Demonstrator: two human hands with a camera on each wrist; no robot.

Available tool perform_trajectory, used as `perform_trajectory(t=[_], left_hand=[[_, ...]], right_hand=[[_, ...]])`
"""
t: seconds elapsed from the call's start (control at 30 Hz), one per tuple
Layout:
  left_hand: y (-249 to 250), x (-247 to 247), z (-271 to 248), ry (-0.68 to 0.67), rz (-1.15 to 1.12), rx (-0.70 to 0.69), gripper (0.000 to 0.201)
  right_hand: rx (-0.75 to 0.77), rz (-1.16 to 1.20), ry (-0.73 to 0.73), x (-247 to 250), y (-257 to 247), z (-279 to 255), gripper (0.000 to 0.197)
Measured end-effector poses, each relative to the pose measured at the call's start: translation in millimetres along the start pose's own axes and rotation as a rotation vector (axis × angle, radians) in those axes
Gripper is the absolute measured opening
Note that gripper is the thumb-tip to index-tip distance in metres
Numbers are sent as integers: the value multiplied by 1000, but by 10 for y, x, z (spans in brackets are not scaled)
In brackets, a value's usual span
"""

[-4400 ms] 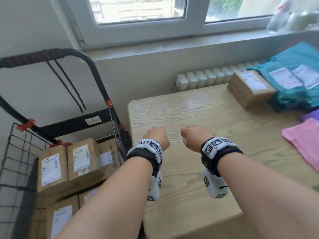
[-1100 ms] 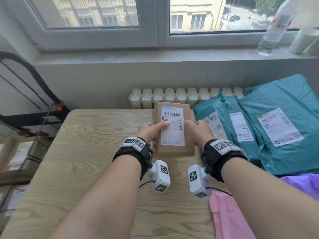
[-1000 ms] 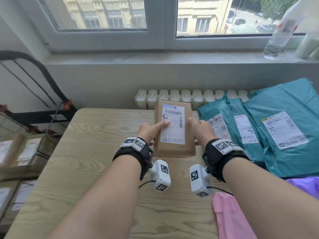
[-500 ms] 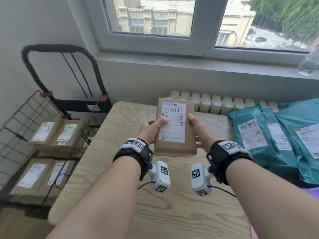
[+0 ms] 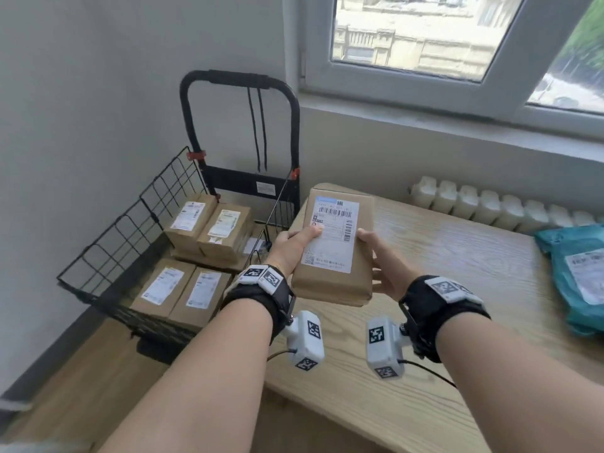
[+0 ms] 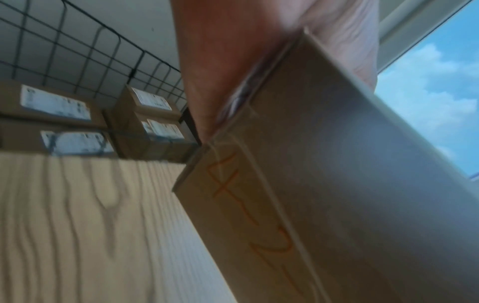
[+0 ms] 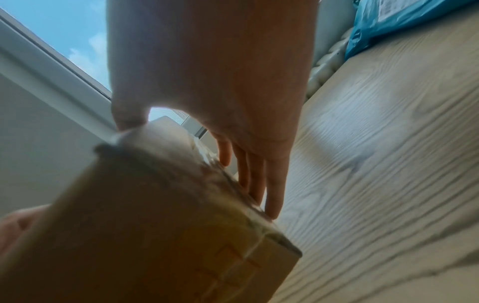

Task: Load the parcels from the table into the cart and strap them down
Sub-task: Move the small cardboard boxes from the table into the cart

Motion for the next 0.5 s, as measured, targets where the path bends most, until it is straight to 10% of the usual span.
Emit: perform_trajectory(t=[0.5], left_hand=[[-135,1228,5,97,50,-57,59]], right_hand=[[58,43,-6,-1184,52,236,43]])
Point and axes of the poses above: each hand's wrist, its own z-axis towards the middle knuckle, its own x-axis out of the back of the hand, y = z × x, the point moved 5 cm from there along z, towards the middle knuckle, and after that the axes turned 14 degrees about z, right-handed, at the moved point
